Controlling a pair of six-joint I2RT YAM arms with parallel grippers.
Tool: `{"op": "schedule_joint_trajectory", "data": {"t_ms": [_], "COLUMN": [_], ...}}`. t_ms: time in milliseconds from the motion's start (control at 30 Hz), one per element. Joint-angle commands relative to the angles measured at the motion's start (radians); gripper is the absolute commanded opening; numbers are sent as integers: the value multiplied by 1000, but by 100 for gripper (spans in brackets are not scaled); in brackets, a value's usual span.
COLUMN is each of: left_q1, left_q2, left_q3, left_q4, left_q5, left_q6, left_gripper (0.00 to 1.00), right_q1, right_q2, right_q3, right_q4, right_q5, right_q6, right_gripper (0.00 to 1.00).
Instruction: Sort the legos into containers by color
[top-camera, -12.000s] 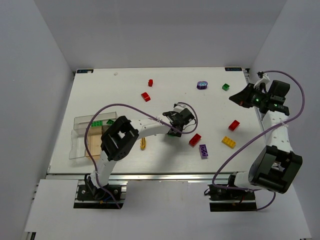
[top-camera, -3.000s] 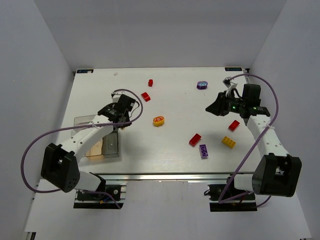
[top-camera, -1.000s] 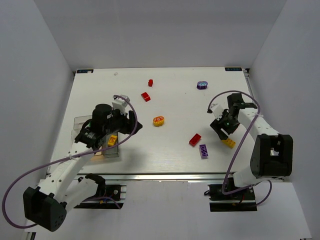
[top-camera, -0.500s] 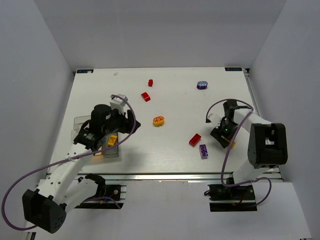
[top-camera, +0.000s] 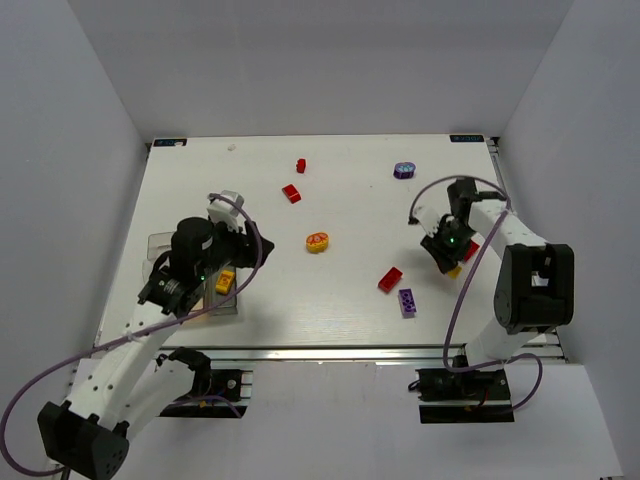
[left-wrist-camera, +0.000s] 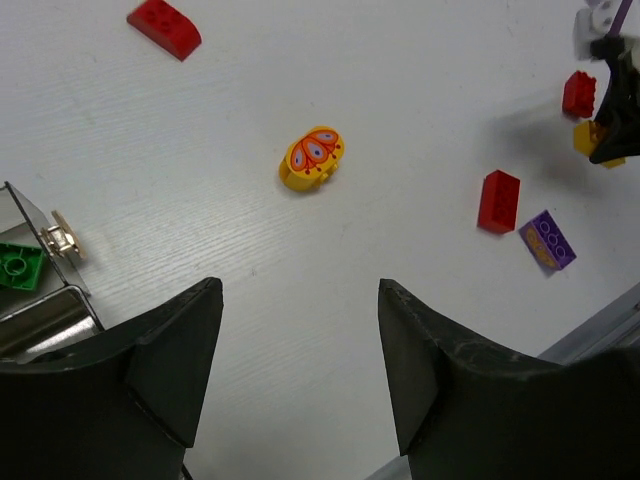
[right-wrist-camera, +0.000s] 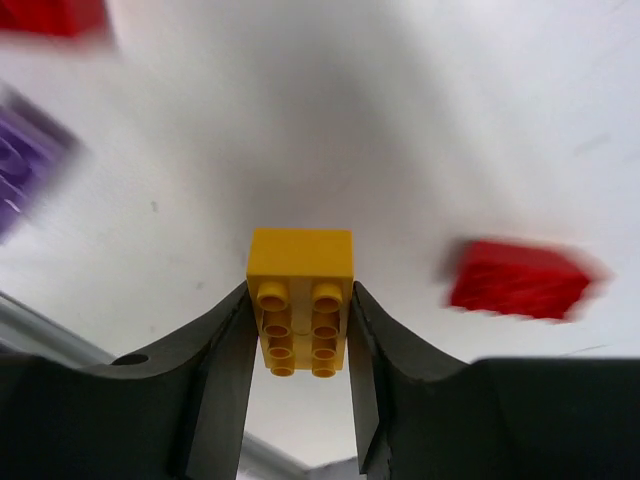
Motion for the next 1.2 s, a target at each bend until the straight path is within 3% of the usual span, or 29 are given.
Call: {"op": "schedule_joint_trajectory", "data": {"t_ms": [0,167,300,367,467,667,833,933,1167], "left_q1": [3,3,3,3,3,3,3,3,13], "left_q2": [-86,-258,-397,-488,-572,-585,-586,-602,-612], "left_q3": [-31,-134,-230,-301,-370,-382,-381,-381,-367], "left_q4": [71,209,324,421,507,532,527,523,506], "left_q5": [-56,-88,-105,-114,-116,-100,-84,-88,-90], "left_q6": [-15,-11,2,6,8,34,40,42,45], "left_gripper": [73,74,76,77,80,82,83,83,84], "right_q1": [52,219,397,483,576,751,815,841,884], "right_q2": [-37,153,424,517,640,592,702,761,801], "right_q3": [221,548,804,1031,1226,1023,1081,1119,1107], "right_q4": [-69,-161,-185,-181,-47,484,825,936,982], "right_q5": [-216,-594,-694,-741,-781,-765,-765,-722,-574], "right_q6": [41,156,264,355,515,819,1173,1259,1207], "right_gripper": [0,0,0,0,0,0,0,0,0]}}
